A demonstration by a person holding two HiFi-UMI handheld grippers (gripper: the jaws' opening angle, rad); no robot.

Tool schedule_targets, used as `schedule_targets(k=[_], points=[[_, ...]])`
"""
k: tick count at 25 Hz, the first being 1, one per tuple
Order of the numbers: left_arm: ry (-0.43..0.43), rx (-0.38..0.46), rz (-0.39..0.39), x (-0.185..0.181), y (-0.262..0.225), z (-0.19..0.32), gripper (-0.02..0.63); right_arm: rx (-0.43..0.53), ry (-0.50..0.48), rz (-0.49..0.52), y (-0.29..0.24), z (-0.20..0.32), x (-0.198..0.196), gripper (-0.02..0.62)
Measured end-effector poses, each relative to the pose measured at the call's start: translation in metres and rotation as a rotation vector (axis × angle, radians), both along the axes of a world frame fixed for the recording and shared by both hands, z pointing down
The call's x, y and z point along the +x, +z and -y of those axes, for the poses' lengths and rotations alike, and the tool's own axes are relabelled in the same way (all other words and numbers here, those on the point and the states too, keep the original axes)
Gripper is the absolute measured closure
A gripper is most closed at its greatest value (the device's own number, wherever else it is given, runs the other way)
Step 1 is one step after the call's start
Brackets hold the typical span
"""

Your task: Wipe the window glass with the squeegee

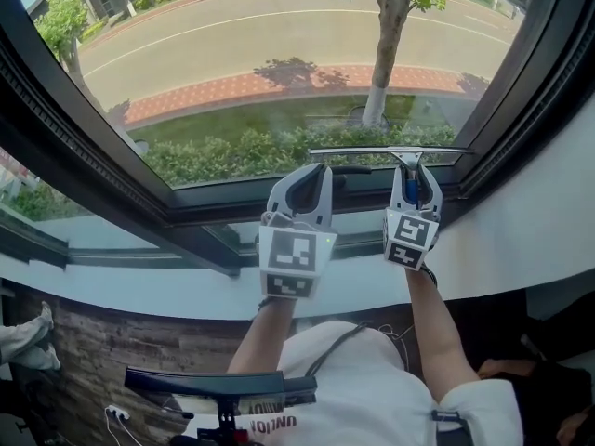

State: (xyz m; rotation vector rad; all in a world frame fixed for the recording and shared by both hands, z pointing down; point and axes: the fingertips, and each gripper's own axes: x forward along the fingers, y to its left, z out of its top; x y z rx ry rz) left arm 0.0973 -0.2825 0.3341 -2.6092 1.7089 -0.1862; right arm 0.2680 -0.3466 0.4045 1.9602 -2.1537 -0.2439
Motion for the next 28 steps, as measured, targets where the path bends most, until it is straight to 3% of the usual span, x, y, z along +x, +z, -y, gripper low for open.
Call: schedule_targets(k=[4, 8, 10, 15, 28], points=[[-0.028, 0.038, -0.03, -0.012, -0.011, -0.002, 0.603, 0.111, 0.002, 0.086, -0.046, -0.024, 0.002, 0.445], [-0.064, 0.143, -0.051, -0.023, -0.04, -0.007, 0.603, 0.267, -0.008, 0.203, -0.109, -0.054, 0.003, 0.445], [-0.08, 0.194, -0.022, -0.026, -0.051, -0.011, 0.603, 0.347, -0.017, 0.251, -0.136, -0.072, 0.004, 0.445], [-0.091, 0.27, 0.015, -0.03, -0.05, -0.018, 0.603, 0.488, -0.045, 0.251, -0.162, -0.101, -0.005, 0.445], [-0.088, 0.242, 0.027, -0.023, -0.045, -0.02, 0.603, 0.504, -0.029, 0.298, -0.169, -0.111, -0.001, 0.445]])
